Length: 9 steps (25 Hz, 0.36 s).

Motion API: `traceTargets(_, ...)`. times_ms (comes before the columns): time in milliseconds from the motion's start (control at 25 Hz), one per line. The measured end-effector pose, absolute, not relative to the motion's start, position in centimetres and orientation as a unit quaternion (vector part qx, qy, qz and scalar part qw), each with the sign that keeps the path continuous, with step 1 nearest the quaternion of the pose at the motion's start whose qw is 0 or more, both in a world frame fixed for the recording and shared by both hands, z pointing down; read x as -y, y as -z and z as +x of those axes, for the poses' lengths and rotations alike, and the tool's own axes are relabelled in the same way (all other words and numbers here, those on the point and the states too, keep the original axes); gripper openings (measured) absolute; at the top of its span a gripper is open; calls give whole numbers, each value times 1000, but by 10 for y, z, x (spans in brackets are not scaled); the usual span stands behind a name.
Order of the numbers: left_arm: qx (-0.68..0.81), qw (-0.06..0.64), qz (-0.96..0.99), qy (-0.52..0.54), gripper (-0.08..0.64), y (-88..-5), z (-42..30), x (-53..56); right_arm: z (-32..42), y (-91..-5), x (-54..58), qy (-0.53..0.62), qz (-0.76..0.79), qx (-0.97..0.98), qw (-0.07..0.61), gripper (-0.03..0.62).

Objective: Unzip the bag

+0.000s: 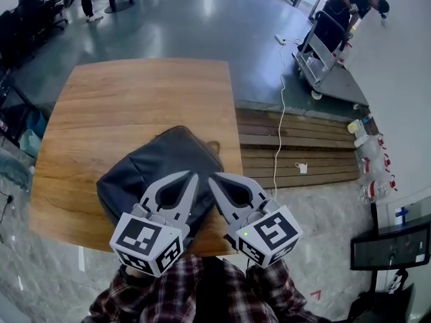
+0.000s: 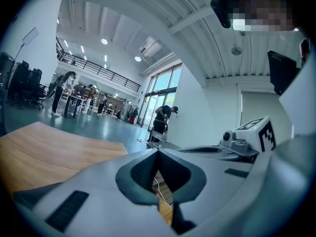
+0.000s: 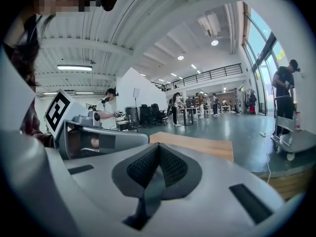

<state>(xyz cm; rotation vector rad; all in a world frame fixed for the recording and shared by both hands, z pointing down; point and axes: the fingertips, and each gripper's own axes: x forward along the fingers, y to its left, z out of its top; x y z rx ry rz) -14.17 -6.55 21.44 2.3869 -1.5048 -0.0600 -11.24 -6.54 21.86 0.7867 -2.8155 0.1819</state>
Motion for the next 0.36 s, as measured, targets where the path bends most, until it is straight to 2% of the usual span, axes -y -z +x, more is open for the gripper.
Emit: traceTargets(360, 527, 159, 835, 16, 8, -218, -142, 69, -115, -223, 66, -66, 265, 956, 109, 8)
